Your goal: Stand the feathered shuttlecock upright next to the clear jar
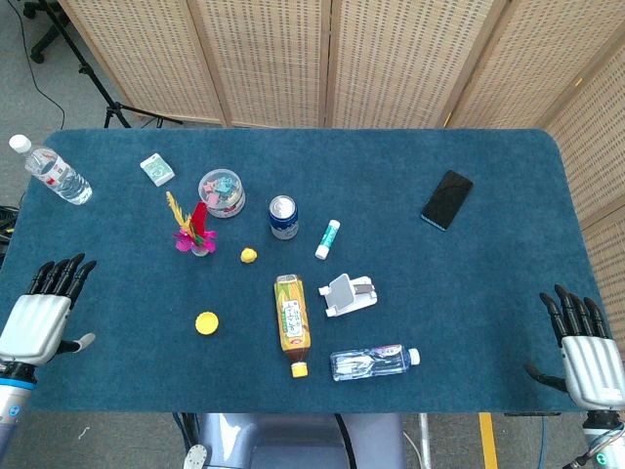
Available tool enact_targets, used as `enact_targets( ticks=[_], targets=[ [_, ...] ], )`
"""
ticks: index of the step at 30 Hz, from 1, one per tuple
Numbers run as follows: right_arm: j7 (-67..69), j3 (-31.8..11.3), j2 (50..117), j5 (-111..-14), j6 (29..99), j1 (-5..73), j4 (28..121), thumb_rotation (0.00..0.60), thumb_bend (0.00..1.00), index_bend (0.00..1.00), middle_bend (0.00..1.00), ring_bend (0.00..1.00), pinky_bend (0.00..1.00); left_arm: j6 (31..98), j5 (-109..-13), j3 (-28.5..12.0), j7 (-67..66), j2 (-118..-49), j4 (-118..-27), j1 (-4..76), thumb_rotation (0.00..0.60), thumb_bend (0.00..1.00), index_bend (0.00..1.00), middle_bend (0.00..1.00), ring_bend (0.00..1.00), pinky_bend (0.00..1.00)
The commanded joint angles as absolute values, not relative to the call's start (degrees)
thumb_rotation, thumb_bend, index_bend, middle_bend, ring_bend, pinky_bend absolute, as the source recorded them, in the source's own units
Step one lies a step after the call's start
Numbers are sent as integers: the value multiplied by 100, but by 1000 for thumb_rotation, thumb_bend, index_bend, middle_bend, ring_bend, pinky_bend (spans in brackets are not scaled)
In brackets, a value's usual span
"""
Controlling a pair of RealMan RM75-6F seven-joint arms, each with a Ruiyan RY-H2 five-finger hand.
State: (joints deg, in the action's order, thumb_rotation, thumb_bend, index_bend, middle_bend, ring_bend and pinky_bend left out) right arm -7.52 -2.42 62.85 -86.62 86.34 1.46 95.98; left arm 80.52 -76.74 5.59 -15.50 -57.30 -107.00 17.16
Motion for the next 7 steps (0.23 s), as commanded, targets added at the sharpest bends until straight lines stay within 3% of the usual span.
enact_targets(
  ticks=[1, 7],
  targets=[
    [-748, -250, 6276, -8655, 8653, 138, 9602, 600, 0, 0, 0, 0, 0, 8164, -7770, 634, -1652, -5751, -10610, 1538, 600, 55, 0, 0, 0, 0],
    [-739, -251, 6261, -8639, 8676, 118, 9599, 600, 0, 0, 0, 0, 0, 8519, -8032, 589, -1737, -5920, -10469, 1252, 600, 58, 0, 0, 0, 0]
  ],
)
